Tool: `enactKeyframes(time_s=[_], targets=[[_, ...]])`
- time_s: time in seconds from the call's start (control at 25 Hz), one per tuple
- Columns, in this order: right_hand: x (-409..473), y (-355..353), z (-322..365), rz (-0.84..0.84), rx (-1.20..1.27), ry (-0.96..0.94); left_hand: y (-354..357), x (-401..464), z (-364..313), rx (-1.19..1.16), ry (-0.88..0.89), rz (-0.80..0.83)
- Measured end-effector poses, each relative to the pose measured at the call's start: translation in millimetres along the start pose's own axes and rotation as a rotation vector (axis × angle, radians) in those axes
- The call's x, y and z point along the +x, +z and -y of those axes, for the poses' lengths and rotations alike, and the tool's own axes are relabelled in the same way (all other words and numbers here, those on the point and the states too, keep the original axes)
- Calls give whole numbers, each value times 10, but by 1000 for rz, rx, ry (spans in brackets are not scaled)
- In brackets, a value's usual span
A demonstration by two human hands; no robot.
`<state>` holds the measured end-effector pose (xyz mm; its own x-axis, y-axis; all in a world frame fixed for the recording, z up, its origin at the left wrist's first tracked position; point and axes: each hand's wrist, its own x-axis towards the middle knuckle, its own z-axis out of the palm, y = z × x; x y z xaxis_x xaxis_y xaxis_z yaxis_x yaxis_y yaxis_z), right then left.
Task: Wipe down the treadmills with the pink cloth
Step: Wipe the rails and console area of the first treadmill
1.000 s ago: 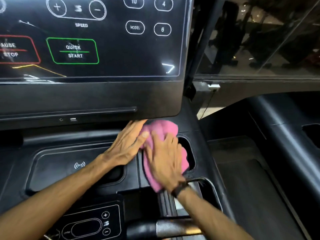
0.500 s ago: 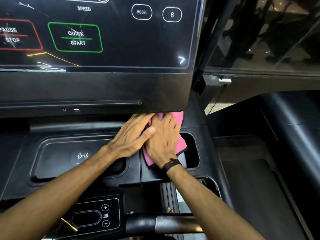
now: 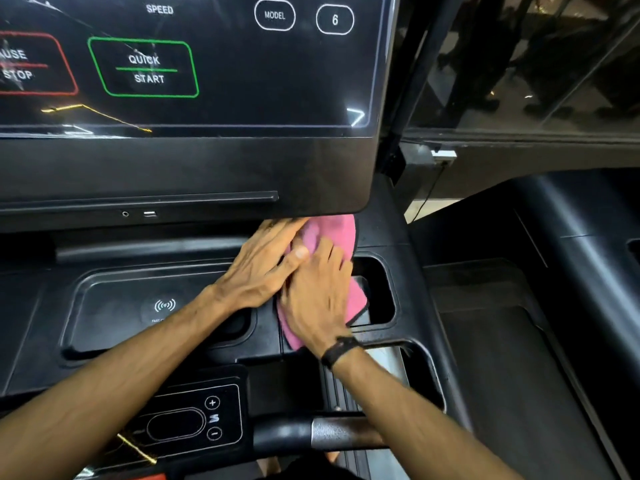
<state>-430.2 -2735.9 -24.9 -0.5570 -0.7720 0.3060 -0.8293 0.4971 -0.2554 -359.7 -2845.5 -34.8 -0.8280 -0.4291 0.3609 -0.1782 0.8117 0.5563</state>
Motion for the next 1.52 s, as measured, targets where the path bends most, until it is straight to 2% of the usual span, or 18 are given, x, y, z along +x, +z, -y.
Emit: enactKeyframes(time_s=[0.12,0.2,0.32,0.44,0.64,0.68,0.8,0.84,0.88,1.08,1.12,1.24,1.32,1.4,1.52], targets=[[-578,-171,-126,47,-40,-157,9,6,26,-27,-12,25],[-569,-289,-542,107,-134,-221,11,-8,24,-12,-9,61],[-394,-497,-1187,113,-211,-153,32,-40,23,94,15,126],[-338,-456,-1371,75,-167,-85,71,-69,35,178,19,187],[43,-782,-1502,-178,-106,158,64,-52,2,223,25,204],[36,-848,-1498,-140,-143,212,82,-30,-16,227,38,210],[-290,-594,-1395,327,-289,323,175,69,-76,263,131,280],[-382,-474,-1376,390,-256,347,209,80,-89,289,163,304],[-351,-356,-1424,373,-184,378,235,87,-98,312,180,320],[466,-163,-1882,421,279,648,227,98,-124,352,190,342],[422,-169,-1875,419,241,613,224,93,-133,360,195,347],[-328,-347,-1608,359,0,353,235,81,-160,380,214,357],[-708,-472,-1632,382,-5,364,241,84,-173,383,217,381],[-555,-372,-1917,426,148,554,244,94,-169,378,201,399],[208,38,-2360,455,574,899,245,115,-167,360,177,430]])
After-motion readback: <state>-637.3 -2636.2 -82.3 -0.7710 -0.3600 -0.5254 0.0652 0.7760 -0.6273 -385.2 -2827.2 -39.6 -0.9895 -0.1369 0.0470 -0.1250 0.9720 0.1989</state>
